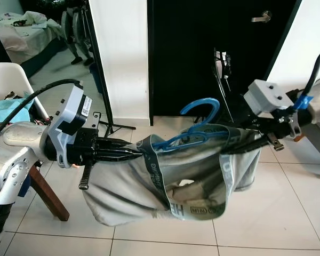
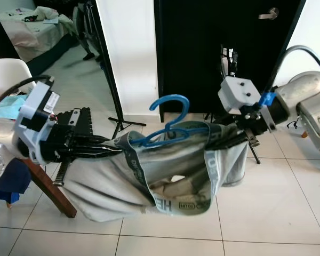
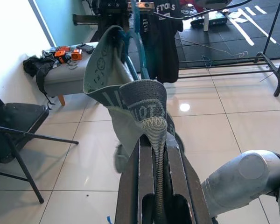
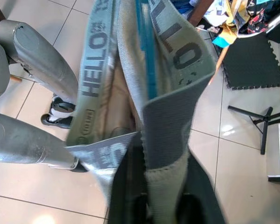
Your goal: Hang hanger
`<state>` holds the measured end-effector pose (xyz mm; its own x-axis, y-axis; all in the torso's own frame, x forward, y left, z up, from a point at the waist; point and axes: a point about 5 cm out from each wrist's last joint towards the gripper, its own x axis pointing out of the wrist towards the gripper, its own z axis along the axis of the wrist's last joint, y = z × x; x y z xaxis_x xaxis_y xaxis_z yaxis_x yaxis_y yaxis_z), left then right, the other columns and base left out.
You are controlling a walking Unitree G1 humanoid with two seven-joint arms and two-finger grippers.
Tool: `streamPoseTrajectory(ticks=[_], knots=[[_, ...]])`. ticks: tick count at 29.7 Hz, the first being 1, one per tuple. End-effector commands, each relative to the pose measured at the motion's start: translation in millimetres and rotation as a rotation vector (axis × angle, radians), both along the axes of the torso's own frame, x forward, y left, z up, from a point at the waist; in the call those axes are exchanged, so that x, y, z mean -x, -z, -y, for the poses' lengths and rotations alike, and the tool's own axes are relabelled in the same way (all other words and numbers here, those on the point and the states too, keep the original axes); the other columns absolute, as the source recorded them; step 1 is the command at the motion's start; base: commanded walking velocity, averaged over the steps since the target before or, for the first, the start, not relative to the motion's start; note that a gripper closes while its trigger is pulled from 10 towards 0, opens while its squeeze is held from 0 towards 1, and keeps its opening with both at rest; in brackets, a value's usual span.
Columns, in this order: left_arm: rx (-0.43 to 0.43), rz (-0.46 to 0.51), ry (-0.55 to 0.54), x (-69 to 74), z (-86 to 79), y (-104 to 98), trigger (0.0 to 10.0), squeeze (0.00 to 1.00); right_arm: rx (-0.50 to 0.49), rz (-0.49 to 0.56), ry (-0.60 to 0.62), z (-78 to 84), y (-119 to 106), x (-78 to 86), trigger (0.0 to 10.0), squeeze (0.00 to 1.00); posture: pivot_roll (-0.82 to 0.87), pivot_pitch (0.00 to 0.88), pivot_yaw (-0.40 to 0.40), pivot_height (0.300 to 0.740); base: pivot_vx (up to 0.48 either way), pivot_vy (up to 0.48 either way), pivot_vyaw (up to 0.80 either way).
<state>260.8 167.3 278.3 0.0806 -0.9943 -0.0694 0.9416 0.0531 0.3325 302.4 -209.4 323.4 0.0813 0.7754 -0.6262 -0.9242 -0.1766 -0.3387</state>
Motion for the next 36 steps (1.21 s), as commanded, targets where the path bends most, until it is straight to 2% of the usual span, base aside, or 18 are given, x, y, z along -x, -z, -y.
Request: streamPoseTrajectory(ticks=[1,10,17,19,20,21,22,25,26,27,28,29,30,31,33,34,35,36], knots=[[-0.027,-0.033,0.025,2.8,0.4,1.8,10.0,1.00,0.010,0.006,-0.020,-3.0,-0.3,-0.5,0.0,0.00,-0.10,0.020,0.014,0.740,0.000,0.000,0.00],[-0.008,-0.066,0.028,1.5,1.6,4.3,10.0,1.00,0.001,-0.001,-0.019,-3.1,2.3,-1.6,0.0,0.00,-0.10,0.019,0.012,0.740,0.000,0.000,0.00],[0.102,-0.028,-0.088,-9.3,-1.8,-1.7,10.0,1.00,-0.018,-0.042,0.006,2.8,12.1,-2.3,0.0,0.00,-0.10,0.015,0.013,0.740,0.000,0.000,0.00],[0.102,-0.028,-0.088,-9.3,-1.8,-1.7,10.0,1.00,-0.018,-0.042,0.006,2.8,12.1,-2.3,0.0,0.00,-0.10,0.015,0.013,0.740,0.000,0.000,0.00],[0.122,-0.010,-0.114,-11.3,-4.3,-5.3,10.0,1.00,-0.016,-0.048,0.015,4.6,14.0,-2.6,0.0,0.00,-0.10,0.015,0.013,0.740,0.000,0.000,0.00],[0.231,0.052,-0.159,-11.4,-11.8,-24.6,10.0,1.00,-0.008,-0.072,0.068,14.7,23.7,-5.8,0.0,0.00,-0.10,0.013,0.012,0.740,0.000,0.000,0.00],[0.231,0.052,-0.159,-11.4,-11.8,-24.6,10.0,1.00,-0.008,-0.072,0.068,14.7,23.7,-5.8,0.0,0.00,-0.10,0.013,0.012,0.740,0.000,0.000,0.00],[0.382,0.116,-0.192,-7.2,-21.0,-50.6,10.0,1.00,0.018,-0.094,0.156,30.0,39.3,-11.2,0.0,0.00,-0.10,0.016,0.012,0.740,0.000,0.000,0.00],[0.382,0.116,-0.192,-7.2,-21.0,-50.6,10.0,1.00,0.018,-0.094,0.156,30.0,39.3,-11.2,0.0,0.00,-0.10,0.016,0.012,0.740,0.000,0.000,0.00],[0.441,0.152,-0.242,-8.0,-26.8,-58.8,10.0,1.00,-0.001,-0.084,0.248,38.3,46.5,-17.5,0.0,0.00,-0.10,0.017,0.009,0.740,0.000,0.000,0.00],[0.441,0.152,-0.242,-8.0,-26.8,-58.8,10.0,1.00,-0.001,-0.084,0.248,38.3,46.5,-17.5,0.0,0.00,-0.10,0.017,0.009,0.740,0.000,0.000,0.00],[0.482,0.176,-0.279,-8.6,-31.1,-64.0,10.0,1.00,-0.014,-0.077,0.313,44.1,51.7,-21.7,0.0,0.00,-0.10,0.017,0.009,0.740,0.000,0.000,0.00],[0.563,0.213,-0.415,-15.5,-43.6,-69.1,10.0,1.00,-0.082,-0.049,0.483,53.5,59.9,-32.7,0.0,0.00,-0.09,0.020,0.007,0.740,0.000,0.000,0.00],[0.563,0.213,-0.415,-15.5,-43.6,-69.1,10.0,1.00,-0.082,-0.049,0.483,53.5,59.9,-32.7,0.0,0.00,-0.09,0.020,0.007,0.740,0.000,0.000,0.00],[0.652,0.243,-0.568,-22.6,-57.9,-72.6,10.0,1.00,-0.146,-0.025,0.669,63.8,70.0,-43.1,0.0,0.00,-0.09,0.020,0.007,0.740,0.000,0.000,0.00],[0.652,0.243,-0.568,-22.6,-57.9,-72.6,10.0,1.00,-0.146,-0.025,0.669,63.8,70.0,-43.1,0.0,0.00,-0.09,0.020,0.007,0.740,0.000,0.000,0.00],[0.733,0.193,-0.856,-41.0,-79.3,-53.7,10.0,1.00,-0.277,-0.009,0.896,70.4,85.6,-53.9,0.0,0.00,-0.08,0.023,0.002,0.740,0.000,0.000,0.00],[0.723,0.079,-1.185,-59.3,-100.8,-8.7,10.0,1.00,-0.396,-0.027,1.119,72.6,112.9,-60.4,6.2,0.00,-0.08,0.025,0.001,0.740,0.000,0.000,0.00]])
